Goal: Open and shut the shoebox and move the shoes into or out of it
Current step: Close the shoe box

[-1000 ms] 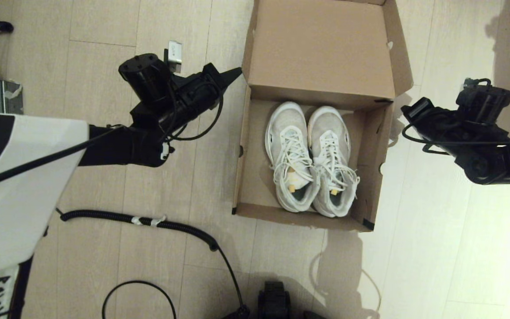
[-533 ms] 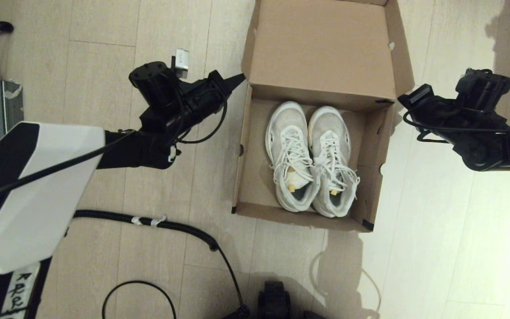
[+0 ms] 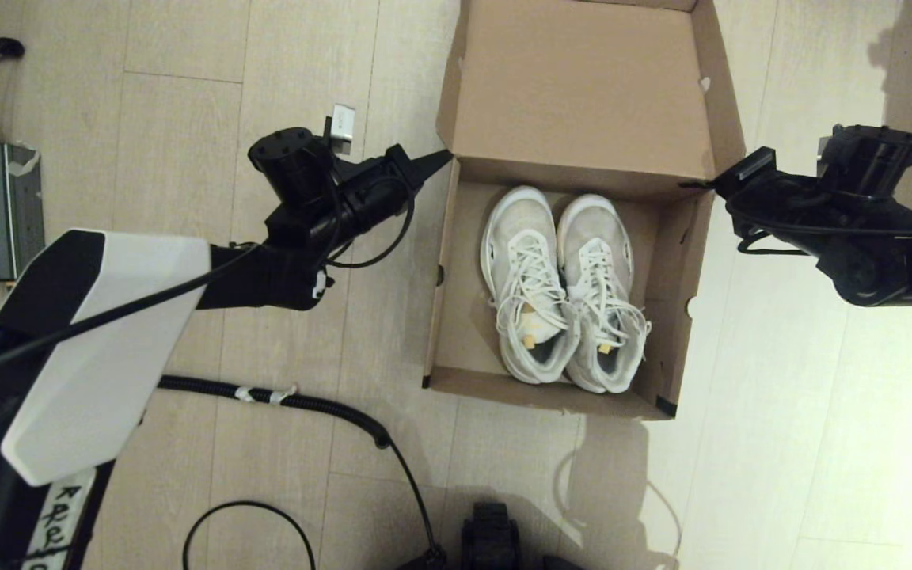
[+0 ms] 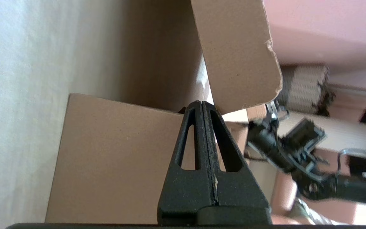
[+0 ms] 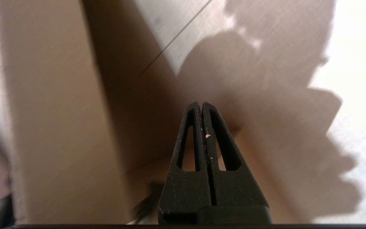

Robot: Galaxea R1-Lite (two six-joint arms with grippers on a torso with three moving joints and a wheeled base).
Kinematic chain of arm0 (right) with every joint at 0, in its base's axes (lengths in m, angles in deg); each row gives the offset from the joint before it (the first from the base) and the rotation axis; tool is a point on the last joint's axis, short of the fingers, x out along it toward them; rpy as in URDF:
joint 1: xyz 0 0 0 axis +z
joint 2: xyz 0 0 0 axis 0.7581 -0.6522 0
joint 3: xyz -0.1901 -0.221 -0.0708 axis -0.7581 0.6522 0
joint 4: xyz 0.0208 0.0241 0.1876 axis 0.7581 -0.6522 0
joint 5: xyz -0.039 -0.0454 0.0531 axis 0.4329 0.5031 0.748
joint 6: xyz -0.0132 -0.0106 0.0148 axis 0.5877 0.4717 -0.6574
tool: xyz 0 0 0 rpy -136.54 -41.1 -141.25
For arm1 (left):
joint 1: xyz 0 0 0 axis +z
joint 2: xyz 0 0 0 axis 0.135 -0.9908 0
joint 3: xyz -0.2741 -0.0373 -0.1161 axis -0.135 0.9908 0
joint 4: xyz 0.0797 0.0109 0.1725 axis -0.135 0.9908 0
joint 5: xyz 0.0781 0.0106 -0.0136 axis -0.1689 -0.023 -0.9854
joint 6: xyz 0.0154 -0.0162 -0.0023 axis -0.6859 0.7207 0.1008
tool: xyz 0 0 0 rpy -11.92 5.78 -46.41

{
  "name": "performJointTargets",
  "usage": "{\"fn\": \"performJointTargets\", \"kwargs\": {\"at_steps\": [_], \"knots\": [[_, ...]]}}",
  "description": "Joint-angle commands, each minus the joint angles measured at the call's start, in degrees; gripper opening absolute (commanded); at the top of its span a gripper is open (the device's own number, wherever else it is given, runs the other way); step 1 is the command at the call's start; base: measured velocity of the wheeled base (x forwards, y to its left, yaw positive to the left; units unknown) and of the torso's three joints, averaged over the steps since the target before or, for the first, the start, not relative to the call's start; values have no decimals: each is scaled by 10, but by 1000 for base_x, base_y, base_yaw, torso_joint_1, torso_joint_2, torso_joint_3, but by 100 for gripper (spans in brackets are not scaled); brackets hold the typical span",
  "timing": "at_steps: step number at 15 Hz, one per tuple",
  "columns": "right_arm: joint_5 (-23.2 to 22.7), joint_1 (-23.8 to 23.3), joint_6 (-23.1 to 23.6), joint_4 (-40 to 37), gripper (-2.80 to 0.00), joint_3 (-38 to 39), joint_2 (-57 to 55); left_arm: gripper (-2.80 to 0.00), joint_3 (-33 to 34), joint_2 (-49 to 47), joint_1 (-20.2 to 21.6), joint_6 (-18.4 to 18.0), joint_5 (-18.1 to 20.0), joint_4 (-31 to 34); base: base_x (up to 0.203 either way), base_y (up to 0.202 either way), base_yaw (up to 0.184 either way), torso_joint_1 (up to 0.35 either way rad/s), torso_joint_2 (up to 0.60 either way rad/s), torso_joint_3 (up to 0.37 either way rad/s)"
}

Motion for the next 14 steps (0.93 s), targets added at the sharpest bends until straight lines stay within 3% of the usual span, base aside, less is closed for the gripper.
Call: {"fn": "performJointTargets", "kwargs": {"at_steps": [1,9,14], "knots": [[-10,0,-15,3,-280,8,11,-280,0,-7,0,3,8,-2,0,0,0,0,0,0],[-58,18,-8,4,-280,108,60,-280,25,24,19,2,6,-3,0,0,0,0,0,0],[-51,34,97,4,-280,183,63,-280,181,87,30,-9,8,-42,0,0,0,0,0,0]]}}
